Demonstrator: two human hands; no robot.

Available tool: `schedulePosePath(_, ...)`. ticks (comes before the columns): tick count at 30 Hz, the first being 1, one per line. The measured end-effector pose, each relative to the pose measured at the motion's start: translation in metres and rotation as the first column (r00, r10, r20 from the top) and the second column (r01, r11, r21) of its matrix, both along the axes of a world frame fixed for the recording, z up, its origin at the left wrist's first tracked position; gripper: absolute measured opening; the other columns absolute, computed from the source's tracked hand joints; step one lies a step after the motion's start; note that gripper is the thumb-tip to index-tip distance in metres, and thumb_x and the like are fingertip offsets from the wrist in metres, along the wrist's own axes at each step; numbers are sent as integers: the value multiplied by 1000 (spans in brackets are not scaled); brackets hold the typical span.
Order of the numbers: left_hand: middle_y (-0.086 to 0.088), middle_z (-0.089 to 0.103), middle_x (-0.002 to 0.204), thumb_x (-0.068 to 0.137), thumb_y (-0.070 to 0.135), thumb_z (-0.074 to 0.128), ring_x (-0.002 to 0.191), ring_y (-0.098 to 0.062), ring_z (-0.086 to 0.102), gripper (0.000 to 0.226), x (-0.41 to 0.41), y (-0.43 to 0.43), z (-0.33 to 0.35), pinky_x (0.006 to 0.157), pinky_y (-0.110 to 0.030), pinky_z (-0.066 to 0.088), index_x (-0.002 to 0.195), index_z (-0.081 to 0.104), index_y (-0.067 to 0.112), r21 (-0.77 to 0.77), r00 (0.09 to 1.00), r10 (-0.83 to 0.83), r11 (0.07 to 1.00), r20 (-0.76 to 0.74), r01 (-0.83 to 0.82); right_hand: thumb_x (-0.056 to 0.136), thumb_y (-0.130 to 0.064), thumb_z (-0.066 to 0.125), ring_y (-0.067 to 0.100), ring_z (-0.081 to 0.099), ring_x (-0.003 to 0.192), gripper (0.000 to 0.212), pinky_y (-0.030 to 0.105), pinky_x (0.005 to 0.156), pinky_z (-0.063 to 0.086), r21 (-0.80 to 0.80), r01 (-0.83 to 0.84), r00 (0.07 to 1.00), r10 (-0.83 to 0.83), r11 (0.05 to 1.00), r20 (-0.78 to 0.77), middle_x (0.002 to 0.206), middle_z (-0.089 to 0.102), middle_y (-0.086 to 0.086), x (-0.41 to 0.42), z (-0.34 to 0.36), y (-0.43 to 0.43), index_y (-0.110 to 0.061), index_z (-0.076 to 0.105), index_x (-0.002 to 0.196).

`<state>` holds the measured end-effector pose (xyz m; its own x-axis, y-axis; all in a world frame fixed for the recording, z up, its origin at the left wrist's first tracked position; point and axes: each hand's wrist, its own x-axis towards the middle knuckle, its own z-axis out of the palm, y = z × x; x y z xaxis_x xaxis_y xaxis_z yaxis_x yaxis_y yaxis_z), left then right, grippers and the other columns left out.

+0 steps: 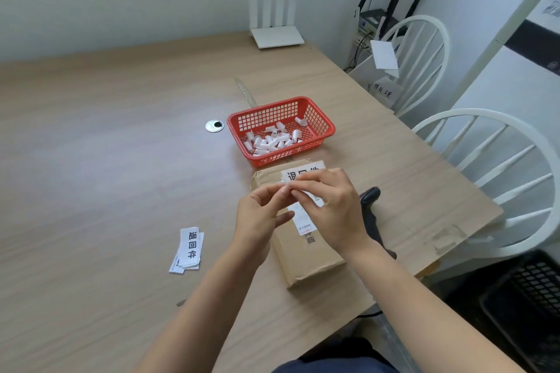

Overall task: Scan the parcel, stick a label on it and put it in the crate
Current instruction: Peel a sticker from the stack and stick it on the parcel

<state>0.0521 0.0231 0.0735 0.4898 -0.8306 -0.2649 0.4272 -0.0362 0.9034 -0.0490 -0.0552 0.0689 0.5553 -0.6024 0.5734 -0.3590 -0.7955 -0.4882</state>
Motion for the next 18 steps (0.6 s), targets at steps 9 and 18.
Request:
schedulePosePath(9, 8, 75, 74, 88, 10, 56, 74, -1, 71, 15, -4, -1, 1, 56, -12, 52, 87, 71, 15, -24, 999, -44, 999, 5, 44, 80, -26, 60, 23, 63, 75, 21, 37, 63, 55, 37, -10, 999, 8, 999, 43, 83, 75, 2, -6, 5, -2, -14, 75, 87)
schedulePosePath(18, 9, 75, 64, 85, 13, 60, 70, 0, 71, 16, -7, 1, 4, 52, -11, 49, 77, 72, 20, -31, 997, -52, 998, 55, 54, 80, -23, 62, 22, 63, 73, 17, 34, 63, 52, -57, -15, 998, 18, 998, 55, 80, 74, 2, -14, 5, -3, -12, 75, 85)
